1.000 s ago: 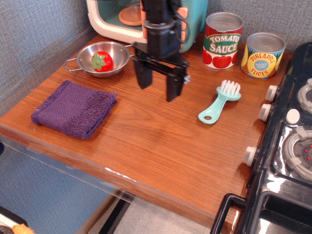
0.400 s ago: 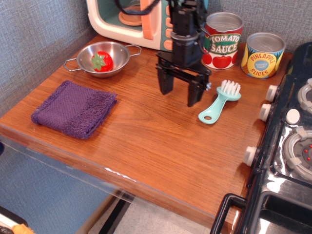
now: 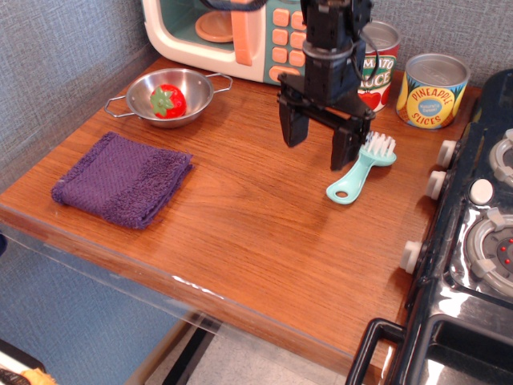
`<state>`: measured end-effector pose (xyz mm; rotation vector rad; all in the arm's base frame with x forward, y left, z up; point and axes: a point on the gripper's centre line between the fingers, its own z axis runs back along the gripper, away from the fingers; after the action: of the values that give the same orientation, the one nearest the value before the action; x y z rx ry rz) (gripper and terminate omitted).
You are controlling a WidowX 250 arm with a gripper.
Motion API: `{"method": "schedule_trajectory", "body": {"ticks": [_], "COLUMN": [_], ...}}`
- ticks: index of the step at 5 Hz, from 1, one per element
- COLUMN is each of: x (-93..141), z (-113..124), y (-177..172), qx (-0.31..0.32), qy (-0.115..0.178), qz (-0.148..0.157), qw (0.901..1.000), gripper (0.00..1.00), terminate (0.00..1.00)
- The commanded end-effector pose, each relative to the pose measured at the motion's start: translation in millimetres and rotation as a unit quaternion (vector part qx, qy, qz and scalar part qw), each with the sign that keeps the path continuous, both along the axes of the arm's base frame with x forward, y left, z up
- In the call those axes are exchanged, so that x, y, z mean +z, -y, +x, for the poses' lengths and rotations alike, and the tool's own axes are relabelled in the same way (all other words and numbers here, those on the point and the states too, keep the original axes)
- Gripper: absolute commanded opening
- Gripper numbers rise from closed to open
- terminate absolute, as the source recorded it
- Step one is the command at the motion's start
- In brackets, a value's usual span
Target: Set the brush on top of the purple towel.
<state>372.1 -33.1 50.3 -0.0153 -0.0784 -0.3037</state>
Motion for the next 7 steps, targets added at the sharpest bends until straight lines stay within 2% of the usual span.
{"method": "schedule_trajectory", "body": {"ticks": [1, 3, 4, 6, 7], "x": [-18.3, -19.6, -20.1, -19.5, -21.4], "z": [44.9, 47.8, 48.3, 49.0, 50.1], "y": [21.5, 20.2, 20.0, 18.6, 19.7], "qx": [-0.082, -0.111, -0.117, -0.122, -0.115], "qy": [-0.049, -0.055, -0.051, -0.046, -0.026], "qz": [-0.008, -0.015, -0.018, 0.004, -0.004], "qw": [0.9954, 0.9922, 0.9916, 0.9914, 0.993], "gripper": [1.0, 1.0, 0.0, 0.0, 0.0], "terminate": [0.0, 0.0, 0.0, 0.0, 0.0]}}
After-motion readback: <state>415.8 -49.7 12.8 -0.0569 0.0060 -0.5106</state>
